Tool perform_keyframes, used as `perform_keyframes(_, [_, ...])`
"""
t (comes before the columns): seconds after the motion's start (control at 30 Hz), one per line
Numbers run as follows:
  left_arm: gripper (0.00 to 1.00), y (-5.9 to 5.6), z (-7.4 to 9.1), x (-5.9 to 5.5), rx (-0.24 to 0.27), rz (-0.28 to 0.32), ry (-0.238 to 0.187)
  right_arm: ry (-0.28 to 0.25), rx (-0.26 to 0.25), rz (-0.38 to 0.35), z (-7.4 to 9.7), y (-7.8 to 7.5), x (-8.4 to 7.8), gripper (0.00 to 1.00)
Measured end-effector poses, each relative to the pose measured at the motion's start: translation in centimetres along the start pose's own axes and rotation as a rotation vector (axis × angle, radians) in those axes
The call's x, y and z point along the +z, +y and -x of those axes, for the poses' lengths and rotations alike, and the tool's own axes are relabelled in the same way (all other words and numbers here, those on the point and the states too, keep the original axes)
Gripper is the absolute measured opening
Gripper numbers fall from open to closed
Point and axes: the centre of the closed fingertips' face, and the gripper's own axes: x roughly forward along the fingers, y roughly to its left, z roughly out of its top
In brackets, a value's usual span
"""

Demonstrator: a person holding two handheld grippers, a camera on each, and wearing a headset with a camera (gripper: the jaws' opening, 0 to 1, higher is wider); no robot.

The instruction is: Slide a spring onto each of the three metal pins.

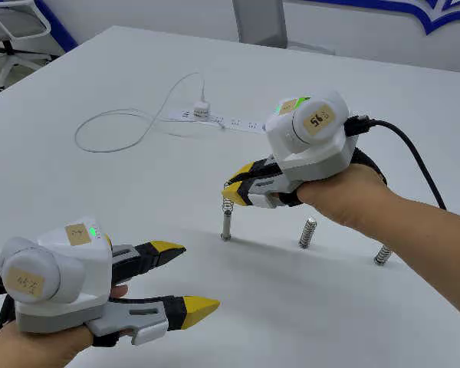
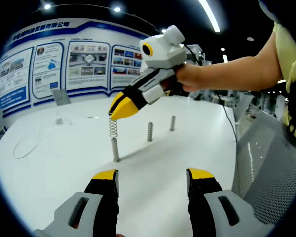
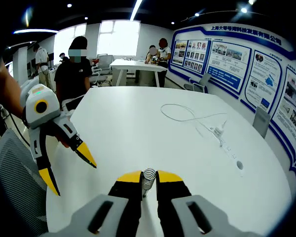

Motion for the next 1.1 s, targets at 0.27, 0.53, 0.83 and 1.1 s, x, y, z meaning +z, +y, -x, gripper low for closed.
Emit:
perform_keyframes(0.27, [0.61, 0.4, 0.0, 0.0, 0.008, 0.021, -0.007, 0.007, 0.009, -0.011, -0.3, -0.1, -0.5, 0.11])
perform_keyframes(0.53, [0.64, 0.7, 0.0, 0.0, 0.012, 0.029, -0.010, 0.016, 0.011, -0.018, -0.7, 0.2, -1.1, 0.11])
perform_keyframes(0.83, [0.64, 0.9, 0.0, -0.1, 0.017, 0.032, -0.004, 0.042, 0.012, -0.024, -2.3, 0.1, -3.2, 0.11])
perform_keyframes(1.1, [0.63, 1.2, 0.1, -0.1, 0.020, 0.034, -0.004, 0.067, 0.012, -0.041, -3.4, 0.2, -4.6, 0.11])
